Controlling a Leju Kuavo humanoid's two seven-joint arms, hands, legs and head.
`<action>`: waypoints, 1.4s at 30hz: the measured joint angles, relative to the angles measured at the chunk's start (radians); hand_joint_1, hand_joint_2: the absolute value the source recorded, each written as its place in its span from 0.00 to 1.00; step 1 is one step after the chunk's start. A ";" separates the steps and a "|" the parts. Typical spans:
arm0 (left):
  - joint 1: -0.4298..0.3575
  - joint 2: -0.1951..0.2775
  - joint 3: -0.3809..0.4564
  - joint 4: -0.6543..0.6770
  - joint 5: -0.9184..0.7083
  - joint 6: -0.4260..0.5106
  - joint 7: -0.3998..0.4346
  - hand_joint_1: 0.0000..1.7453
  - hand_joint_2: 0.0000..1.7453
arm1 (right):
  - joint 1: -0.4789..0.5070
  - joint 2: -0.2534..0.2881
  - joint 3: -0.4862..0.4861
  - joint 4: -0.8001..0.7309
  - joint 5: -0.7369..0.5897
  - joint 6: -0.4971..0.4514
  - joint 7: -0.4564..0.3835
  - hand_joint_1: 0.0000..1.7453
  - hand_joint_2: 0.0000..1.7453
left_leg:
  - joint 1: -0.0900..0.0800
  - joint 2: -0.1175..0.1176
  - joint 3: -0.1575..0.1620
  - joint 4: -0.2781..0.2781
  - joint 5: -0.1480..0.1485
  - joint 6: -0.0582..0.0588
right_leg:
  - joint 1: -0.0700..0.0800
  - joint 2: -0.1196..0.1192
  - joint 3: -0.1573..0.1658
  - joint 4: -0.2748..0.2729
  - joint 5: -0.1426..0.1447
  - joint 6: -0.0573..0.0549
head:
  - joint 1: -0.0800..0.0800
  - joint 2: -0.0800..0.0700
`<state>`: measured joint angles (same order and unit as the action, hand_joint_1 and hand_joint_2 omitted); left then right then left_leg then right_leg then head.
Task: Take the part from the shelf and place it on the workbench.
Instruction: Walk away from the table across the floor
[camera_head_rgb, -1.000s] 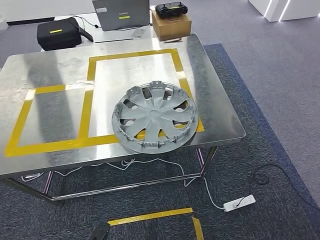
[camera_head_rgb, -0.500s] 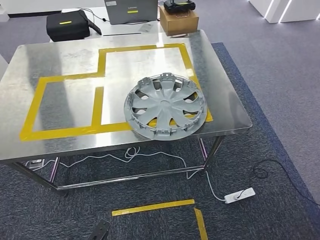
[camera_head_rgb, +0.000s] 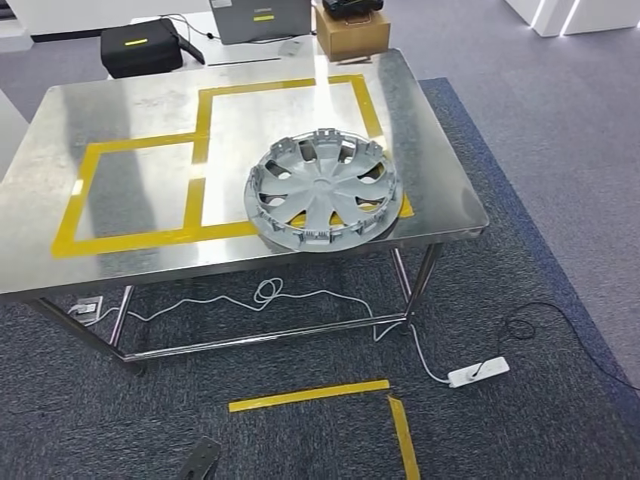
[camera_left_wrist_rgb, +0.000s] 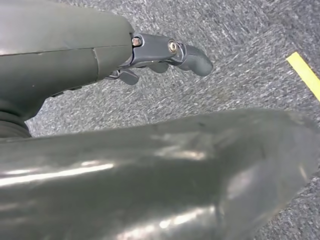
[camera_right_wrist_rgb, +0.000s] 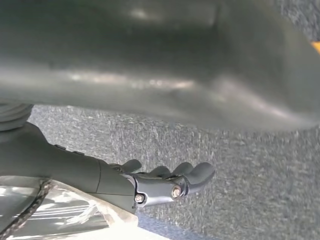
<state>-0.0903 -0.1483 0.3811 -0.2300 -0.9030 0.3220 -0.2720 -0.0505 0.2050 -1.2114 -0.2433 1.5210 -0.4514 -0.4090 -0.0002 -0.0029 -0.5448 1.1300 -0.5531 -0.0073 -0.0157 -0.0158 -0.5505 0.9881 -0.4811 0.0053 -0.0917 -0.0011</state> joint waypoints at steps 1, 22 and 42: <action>-0.003 0.000 0.000 0.000 0.000 0.000 0.000 0.00 0.00 | -0.001 0.000 0.000 0.000 0.000 0.000 0.000 0.00 0.00 | -0.002 0.000 0.045 -0.073 0.012 0.006 | 0.001 0.000 -0.008 0.005 0.004 0.004 | 0.000 0.000; -0.020 -0.007 0.000 0.000 -0.010 -0.002 0.011 0.00 0.00 | -0.005 -0.010 0.001 0.000 0.000 0.012 -0.002 0.00 0.00 | -0.010 0.005 -0.074 -0.114 0.128 0.013 | 0.003 0.010 0.092 -0.026 -0.066 0.006 | 0.007 0.000; -0.023 -0.009 0.001 0.000 -0.010 -0.001 0.011 0.00 0.00 | -0.002 -0.011 0.000 0.001 0.000 0.012 -0.003 0.00 0.00 | -0.002 0.012 0.023 -0.170 0.085 0.054 | 0.003 0.012 -0.126 0.266 -0.144 0.044 | 0.012 0.000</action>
<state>-0.1132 -0.1574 0.3822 -0.2304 -0.9125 0.3208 -0.2613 -0.0525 0.1939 -1.2109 -0.2423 1.5212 -0.4398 -0.4124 -0.0026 0.0090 -0.5216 0.9601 -0.4679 0.0463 -0.0129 -0.0038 -0.6762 1.2538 -0.6255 0.0498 -0.0795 -0.0011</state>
